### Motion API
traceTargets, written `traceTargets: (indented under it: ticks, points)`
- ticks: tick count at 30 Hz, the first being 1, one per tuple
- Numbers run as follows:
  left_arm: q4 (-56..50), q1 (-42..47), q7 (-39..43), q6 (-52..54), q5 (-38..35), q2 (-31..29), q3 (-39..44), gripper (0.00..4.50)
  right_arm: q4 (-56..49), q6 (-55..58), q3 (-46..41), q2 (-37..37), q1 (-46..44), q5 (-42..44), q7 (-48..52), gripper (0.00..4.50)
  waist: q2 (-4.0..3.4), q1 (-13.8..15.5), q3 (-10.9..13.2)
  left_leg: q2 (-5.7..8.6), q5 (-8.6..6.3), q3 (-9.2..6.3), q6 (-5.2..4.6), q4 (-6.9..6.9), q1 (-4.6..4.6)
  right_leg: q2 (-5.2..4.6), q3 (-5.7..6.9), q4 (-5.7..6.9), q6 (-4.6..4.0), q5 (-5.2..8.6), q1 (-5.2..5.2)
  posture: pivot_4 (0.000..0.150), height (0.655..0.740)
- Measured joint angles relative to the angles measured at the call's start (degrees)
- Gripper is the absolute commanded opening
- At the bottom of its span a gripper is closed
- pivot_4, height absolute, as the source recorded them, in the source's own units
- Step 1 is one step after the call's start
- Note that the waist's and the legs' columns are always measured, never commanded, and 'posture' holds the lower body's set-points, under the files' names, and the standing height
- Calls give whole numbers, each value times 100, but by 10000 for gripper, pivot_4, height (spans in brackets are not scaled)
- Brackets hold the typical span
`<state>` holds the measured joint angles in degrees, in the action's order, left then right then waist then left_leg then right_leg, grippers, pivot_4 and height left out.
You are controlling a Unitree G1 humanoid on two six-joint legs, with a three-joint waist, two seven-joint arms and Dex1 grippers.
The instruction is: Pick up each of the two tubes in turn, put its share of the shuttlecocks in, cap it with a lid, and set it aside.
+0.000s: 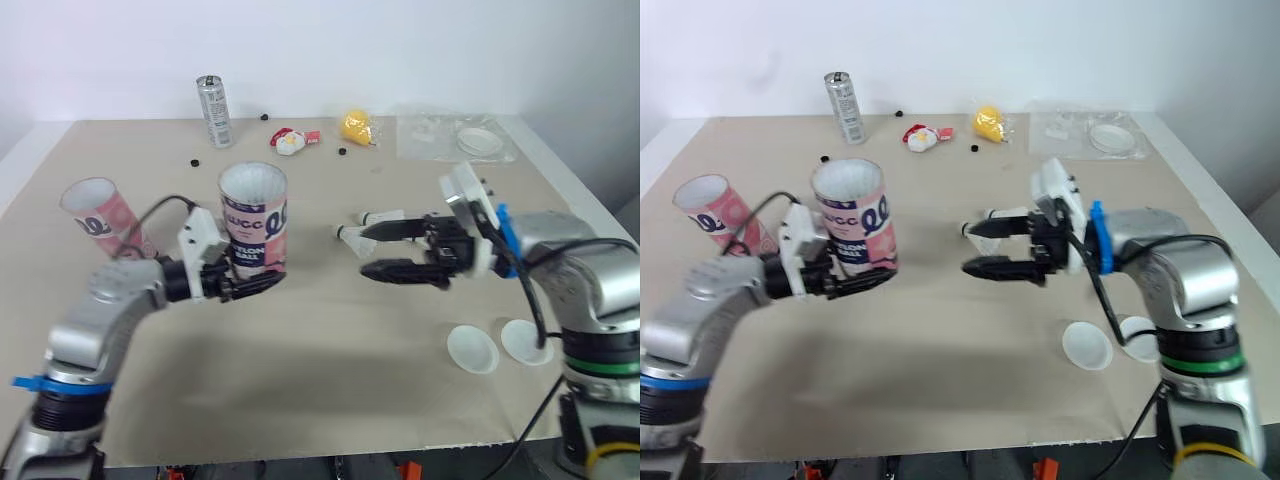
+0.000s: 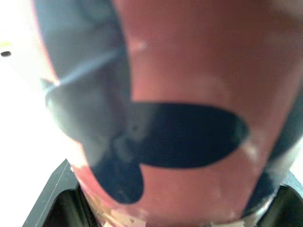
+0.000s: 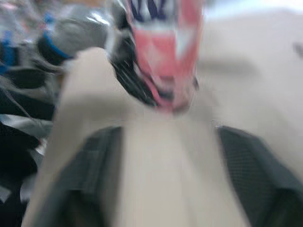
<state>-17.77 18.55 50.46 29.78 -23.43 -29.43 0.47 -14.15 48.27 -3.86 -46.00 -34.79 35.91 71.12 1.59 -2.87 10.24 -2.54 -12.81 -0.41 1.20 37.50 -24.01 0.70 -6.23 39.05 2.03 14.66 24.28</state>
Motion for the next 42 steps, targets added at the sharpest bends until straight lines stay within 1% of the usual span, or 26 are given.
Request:
traceTargets:
  ticks: [2,3,4,7,9,14,17,22,27,35,42]
  points:
    - [292,-157,-434,-655,393,537,-194,30229,50,-31,-191,-440,296,-15,75,44433,-4,23,-1,3,1,-2,0,0,4,-1,4,0,2,-3,-5,1500,7400]
    - [501,-291,-690,-1088,646,875,-345,30229,151,-124,-300,-783,525,-71,165,44433,-7,59,-2,9,1,-2,0,4,8,-8,4,-2,8,-4,-16,1500,7400]
    - [659,-452,-829,-1353,816,1041,-507,30229,292,-196,-378,-998,642,-165,210,44433,-3,69,-1,11,1,2,0,7,13,-10,1,-4,12,-6,-20,1500,7400]
    - [1116,-701,-1044,-1851,1226,1266,-894,30229,539,-586,-521,-1402,973,-373,356,44433,0,48,1,12,3,12,0,13,14,-8,-13,-6,30,-13,-18,1500,7400]
    - [1154,-707,-1149,-2083,1349,1331,-974,30229,737,-792,-519,-1609,1143,-488,487,44433,-2,38,0,12,11,17,-6,13,20,-7,-17,-6,61,-8,-20,1500,7400]
    - [1346,-949,-1236,-2476,1467,1431,-1095,30229,1375,-1388,-506,-2183,1430,-981,677,44433,-8,20,-1,11,13,33,-8,12,73,-7,-28,-6,65,-8,-60,1500,7400]
    - [1414,-978,-1245,-2534,1465,1454,-1116,30229,1459,-1752,-479,-2223,1658,-1188,760,44433,-14,9,-5,10,12,36,-8,11,99,-7,-32,-7,66,-5,-82,1500,7400]
    - [1405,-987,-1245,-2428,1346,1515,-1089,30229,1621,-2298,-243,-2221,1989,-1548,779,44433,-24,11,-10,15,12,38,-7,11,101,-8,-38,-7,73,-3,-85,1500,7400]
    - [1387,-990,-1243,-2430,1393,1481,-1136,30229,1832,-2804,-1,-2169,2160,-1944,743,44433,-31,12,-14,16,11,38,-6,11,102,-9,-39,-8,76,-1,-87,1500,7400]
    - [1357,-995,-1245,-2421,1422,1471,-1168,30229,1898,-2827,418,-1675,2076,-2085,674,44433,-37,13,-18,20,10,38,-5,11,103,-10,-43,-8,80,1,-89,1500,7400]
    - [1285,-1005,-1254,-2334,1436,1470,-1178,30229,2037,-2961,679,-1670,1842,-2425,638,44433,-37,13,-18,21,9,38,-3,10,103,-11,-44,-11,81,3,-89,1500,7400]
